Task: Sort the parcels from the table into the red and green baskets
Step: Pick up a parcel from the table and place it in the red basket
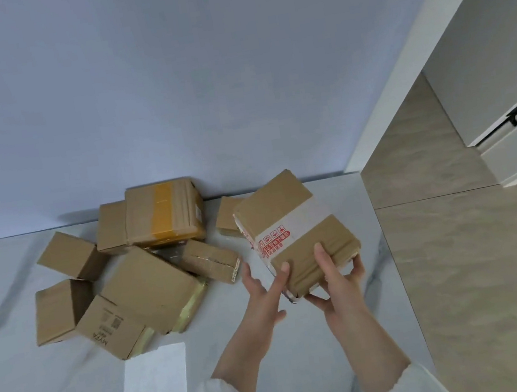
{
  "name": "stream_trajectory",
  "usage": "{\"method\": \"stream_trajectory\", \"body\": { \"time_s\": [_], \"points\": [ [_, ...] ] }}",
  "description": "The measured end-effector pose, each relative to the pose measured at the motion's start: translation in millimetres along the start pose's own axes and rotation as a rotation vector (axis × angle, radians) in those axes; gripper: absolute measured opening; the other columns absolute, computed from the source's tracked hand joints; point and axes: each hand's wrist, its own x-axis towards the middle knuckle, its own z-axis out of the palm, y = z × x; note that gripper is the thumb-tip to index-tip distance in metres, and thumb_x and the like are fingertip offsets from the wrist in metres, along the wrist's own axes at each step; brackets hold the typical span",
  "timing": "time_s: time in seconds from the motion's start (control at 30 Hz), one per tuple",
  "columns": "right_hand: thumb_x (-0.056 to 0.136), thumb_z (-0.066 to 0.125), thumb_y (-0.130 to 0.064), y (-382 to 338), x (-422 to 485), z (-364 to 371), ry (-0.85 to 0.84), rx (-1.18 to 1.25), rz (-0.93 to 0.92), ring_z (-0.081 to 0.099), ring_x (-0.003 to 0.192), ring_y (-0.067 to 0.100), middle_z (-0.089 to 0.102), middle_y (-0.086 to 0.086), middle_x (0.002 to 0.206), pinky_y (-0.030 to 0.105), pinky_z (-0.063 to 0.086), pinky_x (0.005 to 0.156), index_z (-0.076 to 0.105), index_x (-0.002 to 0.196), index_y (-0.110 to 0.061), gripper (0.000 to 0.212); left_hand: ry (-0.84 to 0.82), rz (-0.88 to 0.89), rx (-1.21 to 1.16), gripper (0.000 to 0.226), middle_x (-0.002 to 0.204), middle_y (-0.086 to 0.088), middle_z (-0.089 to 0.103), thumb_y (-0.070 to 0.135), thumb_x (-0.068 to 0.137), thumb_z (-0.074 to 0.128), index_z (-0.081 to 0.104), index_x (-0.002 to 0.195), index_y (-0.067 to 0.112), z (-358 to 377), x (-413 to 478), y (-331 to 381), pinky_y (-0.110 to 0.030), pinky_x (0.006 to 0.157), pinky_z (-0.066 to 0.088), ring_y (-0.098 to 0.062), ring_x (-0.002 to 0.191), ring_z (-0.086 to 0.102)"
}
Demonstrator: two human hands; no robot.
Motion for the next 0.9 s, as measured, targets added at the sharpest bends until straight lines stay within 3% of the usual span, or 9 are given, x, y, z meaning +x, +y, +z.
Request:
{"method": "stream_trajectory", "body": {
  "time_s": [0.07,0.17,0.23,0.4,0.47,0.57,0.7,0.8,0.9],
  "points": [
    [0.078,0.073,-0.028,9,-29,9,-0.002,-0.019,-0.016,0.057,0.114,0.02,0.057,-0.009,0.119,0.053,0.05,0.091,0.021,0.139,-0.042,0.081,-0.032,0.054,-0.045,0.086,0.132,0.006,0.053,0.043,0.083,0.066,0.005,0.145,0.04,-11,-20,-2,-0.035,0.088,0.046,-0.015,0.115,0.057],
    [0.077,0.07,-0.04,24,-66,13,-0.021,-0.047,-0.058,0.048,0.124,0.019,0.053,-0.009,0.124,0.055,0.038,0.103,0.01,0.143,-0.044,0.089,-0.034,0.144,-0.077,0.068,0.116,0.007,0.059,0.027,0.089,0.061,0.019,0.141,0.04,-34,-52,6,-0.027,0.073,0.05,-0.014,0.105,0.06],
    [0.079,0.067,-0.039,28,-86,14,-0.046,-0.017,-0.105,0.044,0.127,0.019,0.046,-0.006,0.132,0.055,0.036,0.105,0.008,0.144,-0.043,0.088,-0.063,0.178,-0.067,0.068,0.115,0.008,0.057,0.028,0.088,0.06,0.021,0.142,0.04,-54,-72,10,-0.029,0.076,0.049,-0.016,0.107,0.059],
    [0.075,0.076,-0.023,44,-131,32,0.027,-0.064,-0.32,0.054,0.118,0.017,0.049,0.0,0.131,0.042,0.048,0.098,0.032,0.135,-0.027,0.074,-0.081,0.203,-0.079,0.052,0.116,0.006,0.059,0.021,0.094,0.053,0.032,0.139,0.037,-81,-116,21,-0.03,0.076,0.051,-0.014,0.105,0.058],
    [0.065,0.083,-0.025,51,-144,42,0.116,-0.189,-0.466,0.054,0.113,0.016,0.045,0.004,0.132,0.033,0.048,0.093,0.036,0.131,-0.03,0.081,-0.052,0.255,-0.061,0.042,0.122,0.007,0.055,0.026,0.093,0.056,0.038,0.128,0.039,-80,-132,29,-0.034,0.085,0.053,-0.009,0.104,0.057],
    [0.061,0.087,-0.023,55,-165,57,0.155,-0.394,-0.666,0.046,0.11,0.014,0.033,0.004,0.13,0.029,0.048,0.089,0.034,0.132,-0.029,0.089,-0.042,0.303,-0.017,0.055,0.128,0.011,0.049,0.041,0.084,0.063,0.033,0.13,0.037,-75,-150,44,-0.037,0.099,0.047,-0.009,0.108,0.054],
    [0.056,0.088,-0.019,59,-185,71,0.147,-0.603,-0.967,0.032,0.113,0.001,0.029,0.005,0.132,0.021,0.045,0.088,0.034,0.135,-0.023,0.096,-0.012,0.263,0.002,0.073,0.128,0.01,0.05,0.051,0.075,0.069,0.03,0.134,0.033,-71,-162,61,-0.032,0.077,0.05,-0.013,0.106,0.054],
    [0.056,0.088,-0.019,56,-189,73,0.076,-0.692,-1.005,0.027,0.116,-0.002,0.026,0.002,0.134,0.018,0.042,0.09,0.031,0.136,-0.025,0.098,-0.033,0.253,-0.11,0.067,0.113,0.011,0.058,0.043,0.077,0.07,0.034,0.132,0.033,-73,-168,67,-0.028,0.067,0.047,-0.007,0.093,0.056],
    [0.068,0.081,-0.027,46,-196,63,-0.149,-0.574,-0.874,0.037,0.119,-0.002,0.031,-0.007,0.133,0.008,0.036,0.091,0.024,0.138,-0.033,0.091,-0.042,0.266,-0.152,0.063,0.118,0.006,0.061,0.045,0.078,0.069,0.039,0.132,0.032,-87,-164,67,-0.041,0.086,0.052,-0.014,0.102,0.058]
  ]
}}
